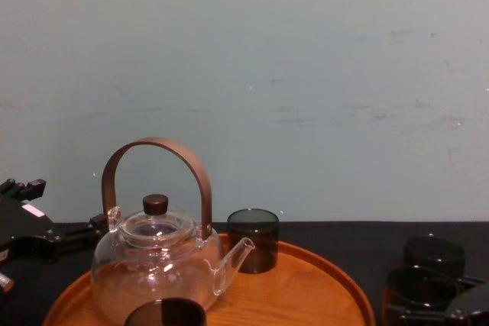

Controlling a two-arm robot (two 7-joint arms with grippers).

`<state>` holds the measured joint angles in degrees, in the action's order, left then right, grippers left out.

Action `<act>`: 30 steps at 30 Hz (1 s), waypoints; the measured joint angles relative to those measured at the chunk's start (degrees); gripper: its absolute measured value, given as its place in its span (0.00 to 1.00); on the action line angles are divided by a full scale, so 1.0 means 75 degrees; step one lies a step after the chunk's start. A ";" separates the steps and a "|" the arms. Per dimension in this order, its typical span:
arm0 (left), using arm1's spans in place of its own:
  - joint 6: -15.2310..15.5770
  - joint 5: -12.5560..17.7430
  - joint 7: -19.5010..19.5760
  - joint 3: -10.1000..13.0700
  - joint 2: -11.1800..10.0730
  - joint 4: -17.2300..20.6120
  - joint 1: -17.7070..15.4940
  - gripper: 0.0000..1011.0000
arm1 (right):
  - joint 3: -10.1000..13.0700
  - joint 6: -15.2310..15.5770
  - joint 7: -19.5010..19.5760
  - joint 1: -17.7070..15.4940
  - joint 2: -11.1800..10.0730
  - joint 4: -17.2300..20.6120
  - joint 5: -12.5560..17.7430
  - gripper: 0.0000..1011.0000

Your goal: Pick up the glass from the table and place it on the tray.

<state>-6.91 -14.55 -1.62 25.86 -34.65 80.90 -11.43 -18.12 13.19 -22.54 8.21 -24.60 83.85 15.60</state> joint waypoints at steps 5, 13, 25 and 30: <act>0.0000 0.0000 -0.0001 0.0000 0.0000 0.0000 0.0000 0.99 | -0.0053 0.0035 -0.0077 -0.0098 -0.0138 0.0374 0.0054 0.89; 0.0000 0.0000 0.0000 0.0000 0.0000 0.0000 0.0001 0.99 | -0.0261 0.0284 -0.0097 -0.0201 -0.0345 0.1056 0.0005 0.89; 0.0000 0.0000 0.0000 0.0000 0.0000 0.0000 0.0000 0.99 | -0.0774 0.0926 -0.0127 0.0011 -0.0400 0.1587 -0.0280 0.89; 0.0000 0.0000 0.0000 0.0000 0.0000 0.0000 0.0000 0.99 | -0.1012 0.1144 -0.0155 0.0166 -0.0316 0.1633 -0.0430 0.89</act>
<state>-6.91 -14.55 -1.62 25.86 -34.65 80.90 -11.43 -25.71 21.78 -23.70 9.45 -26.97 96.10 12.38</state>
